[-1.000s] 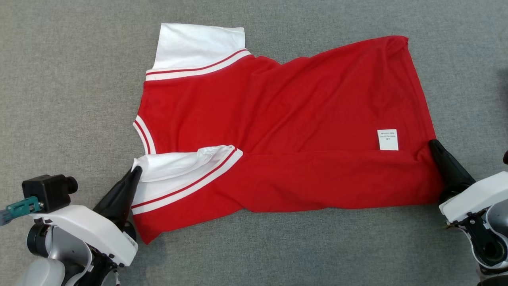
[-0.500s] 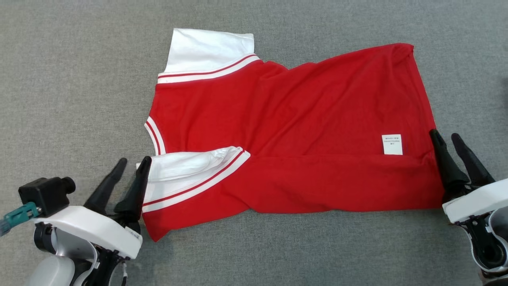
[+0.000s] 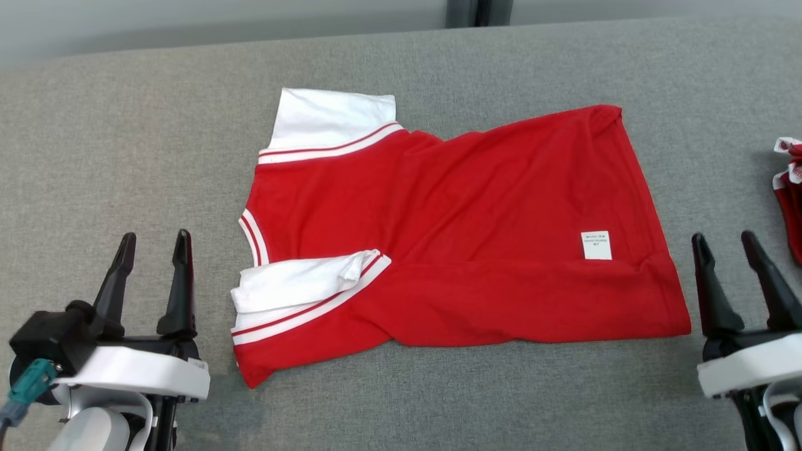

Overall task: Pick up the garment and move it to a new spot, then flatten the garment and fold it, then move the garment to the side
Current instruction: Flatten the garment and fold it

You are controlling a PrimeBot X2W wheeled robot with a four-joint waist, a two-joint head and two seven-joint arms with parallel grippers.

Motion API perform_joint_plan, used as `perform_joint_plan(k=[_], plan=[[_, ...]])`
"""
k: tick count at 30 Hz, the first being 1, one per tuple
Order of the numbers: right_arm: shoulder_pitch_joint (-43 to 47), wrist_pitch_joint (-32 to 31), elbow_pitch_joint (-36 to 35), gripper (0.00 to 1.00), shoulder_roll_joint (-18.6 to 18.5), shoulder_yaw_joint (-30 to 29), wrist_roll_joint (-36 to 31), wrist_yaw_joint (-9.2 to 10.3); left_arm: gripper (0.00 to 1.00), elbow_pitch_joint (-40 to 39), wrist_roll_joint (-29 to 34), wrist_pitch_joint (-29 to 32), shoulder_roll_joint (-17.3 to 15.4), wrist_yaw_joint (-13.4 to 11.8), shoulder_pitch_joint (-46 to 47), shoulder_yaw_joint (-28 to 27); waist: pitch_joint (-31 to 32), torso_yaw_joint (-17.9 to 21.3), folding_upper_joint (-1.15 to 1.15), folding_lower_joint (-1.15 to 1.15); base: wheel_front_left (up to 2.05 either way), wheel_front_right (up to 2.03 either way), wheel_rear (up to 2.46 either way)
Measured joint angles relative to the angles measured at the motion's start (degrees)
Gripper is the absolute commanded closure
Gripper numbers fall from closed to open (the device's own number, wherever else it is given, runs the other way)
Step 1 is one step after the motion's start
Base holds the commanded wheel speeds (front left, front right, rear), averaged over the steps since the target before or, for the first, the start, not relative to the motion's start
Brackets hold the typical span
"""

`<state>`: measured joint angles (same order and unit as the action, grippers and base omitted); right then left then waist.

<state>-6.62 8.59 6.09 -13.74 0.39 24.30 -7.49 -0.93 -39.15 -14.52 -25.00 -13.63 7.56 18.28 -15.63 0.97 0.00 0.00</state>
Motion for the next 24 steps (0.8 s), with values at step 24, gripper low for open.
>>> perform_joint_plan(k=[24], plan=[[3.49,-2.53,7.49,0.00,2.22,-0.25,-3.04,0.00,0.00,14.83,3.09,0.80,6.00,10.32,-2.75,4.39,-1.12,-1.59,0.00,0.00,0.00,0.00,0.00]])
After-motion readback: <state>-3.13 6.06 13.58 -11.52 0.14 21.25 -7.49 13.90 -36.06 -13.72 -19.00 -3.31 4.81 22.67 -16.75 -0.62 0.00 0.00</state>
